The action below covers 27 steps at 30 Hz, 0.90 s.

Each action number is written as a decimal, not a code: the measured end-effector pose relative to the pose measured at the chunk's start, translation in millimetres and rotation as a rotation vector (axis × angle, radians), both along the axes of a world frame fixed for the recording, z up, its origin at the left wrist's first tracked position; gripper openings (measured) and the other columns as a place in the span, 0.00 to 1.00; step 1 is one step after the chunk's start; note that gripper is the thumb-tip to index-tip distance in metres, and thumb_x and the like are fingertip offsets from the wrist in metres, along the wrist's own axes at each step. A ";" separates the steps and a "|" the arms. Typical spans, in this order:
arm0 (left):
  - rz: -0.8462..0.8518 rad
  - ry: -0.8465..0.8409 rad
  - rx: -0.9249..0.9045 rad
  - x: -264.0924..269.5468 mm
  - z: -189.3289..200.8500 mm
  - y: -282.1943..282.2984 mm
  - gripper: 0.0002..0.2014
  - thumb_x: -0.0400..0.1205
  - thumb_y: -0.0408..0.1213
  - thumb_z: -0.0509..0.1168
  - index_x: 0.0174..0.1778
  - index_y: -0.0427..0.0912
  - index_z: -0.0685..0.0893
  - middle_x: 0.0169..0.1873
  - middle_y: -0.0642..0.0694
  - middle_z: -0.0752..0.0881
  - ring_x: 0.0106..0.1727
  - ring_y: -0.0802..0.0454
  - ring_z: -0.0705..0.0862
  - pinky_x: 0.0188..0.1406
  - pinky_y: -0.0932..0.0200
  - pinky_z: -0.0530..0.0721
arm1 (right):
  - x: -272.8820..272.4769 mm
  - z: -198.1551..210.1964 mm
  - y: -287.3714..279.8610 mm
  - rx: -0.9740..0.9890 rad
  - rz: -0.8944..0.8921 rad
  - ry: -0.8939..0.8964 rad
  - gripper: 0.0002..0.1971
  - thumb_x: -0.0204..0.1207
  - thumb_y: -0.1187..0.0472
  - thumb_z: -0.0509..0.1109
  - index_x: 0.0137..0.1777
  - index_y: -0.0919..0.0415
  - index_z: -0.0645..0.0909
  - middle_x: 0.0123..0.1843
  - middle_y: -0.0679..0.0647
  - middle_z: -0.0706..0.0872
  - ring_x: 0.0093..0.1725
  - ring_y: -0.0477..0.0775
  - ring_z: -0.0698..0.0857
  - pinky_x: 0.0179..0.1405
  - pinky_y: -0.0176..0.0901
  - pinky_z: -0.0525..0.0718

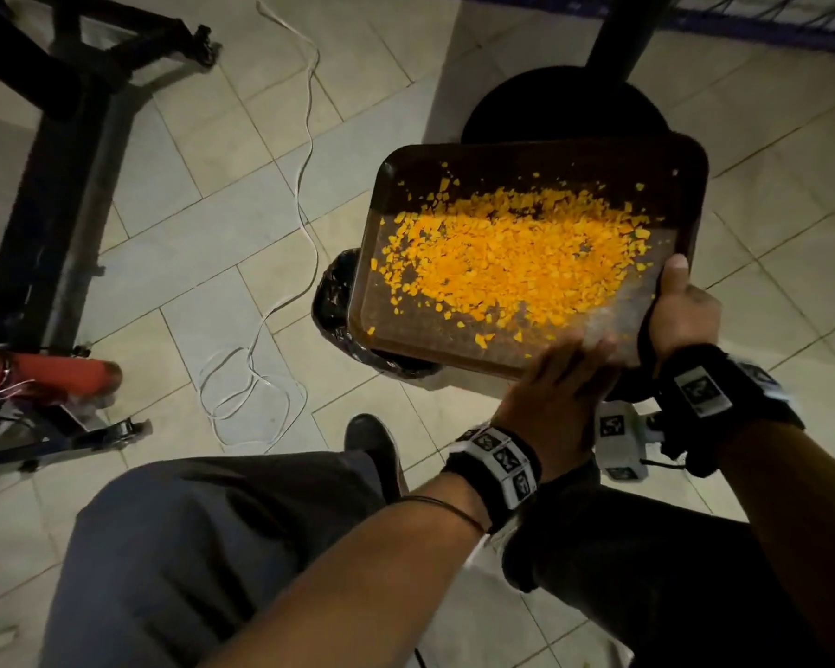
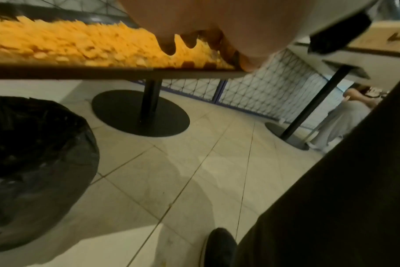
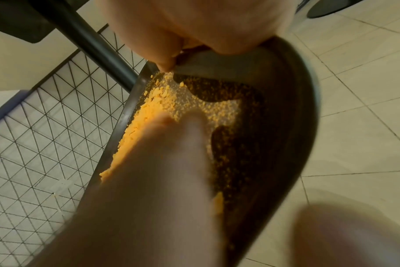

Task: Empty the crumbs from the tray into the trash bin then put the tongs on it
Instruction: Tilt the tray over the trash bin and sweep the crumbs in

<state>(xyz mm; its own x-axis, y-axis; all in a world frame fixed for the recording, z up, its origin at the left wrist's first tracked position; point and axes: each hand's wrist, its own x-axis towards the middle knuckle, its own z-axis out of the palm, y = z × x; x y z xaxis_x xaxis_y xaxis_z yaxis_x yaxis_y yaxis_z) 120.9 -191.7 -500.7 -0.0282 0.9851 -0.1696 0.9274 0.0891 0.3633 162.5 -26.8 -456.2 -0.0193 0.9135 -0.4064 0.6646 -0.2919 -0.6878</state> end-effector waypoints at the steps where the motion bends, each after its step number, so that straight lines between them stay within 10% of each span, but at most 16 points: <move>1: -0.007 -0.006 -0.039 0.3 -4.3 0.8 0.38 0.78 0.48 0.59 0.86 0.41 0.62 0.85 0.41 0.62 0.86 0.37 0.54 0.84 0.40 0.49 | 1.1 -4.2 2.5 0.003 -0.003 -0.006 0.30 0.86 0.41 0.51 0.52 0.69 0.82 0.48 0.65 0.80 0.54 0.66 0.82 0.45 0.46 0.67; 13: 0.202 0.010 -0.294 -106.4 -58.2 -42.1 0.35 0.86 0.64 0.33 0.86 0.52 0.34 0.85 0.53 0.32 0.86 0.49 0.31 0.86 0.43 0.40 | 15.8 -39.3 15.8 0.018 -0.023 -0.043 0.30 0.87 0.43 0.50 0.56 0.71 0.81 0.54 0.72 0.83 0.53 0.67 0.82 0.44 0.45 0.66; 17: 0.332 -0.078 -0.302 -114.4 -48.8 -44.4 0.37 0.85 0.66 0.32 0.87 0.50 0.39 0.86 0.51 0.35 0.86 0.48 0.33 0.86 0.43 0.39 | 21.3 -51.2 16.0 0.001 -0.046 -0.045 0.36 0.82 0.36 0.48 0.67 0.68 0.79 0.60 0.70 0.83 0.62 0.70 0.81 0.48 0.43 0.68; 27: 0.040 -0.113 -0.164 -12.4 -42.5 -25.6 0.31 0.89 0.57 0.40 0.87 0.47 0.59 0.87 0.46 0.56 0.87 0.40 0.54 0.85 0.36 0.49 | 23.2 -64.8 16.7 -0.024 -0.154 -0.036 0.29 0.79 0.32 0.50 0.46 0.56 0.79 0.48 0.56 0.81 0.48 0.58 0.79 0.48 0.46 0.69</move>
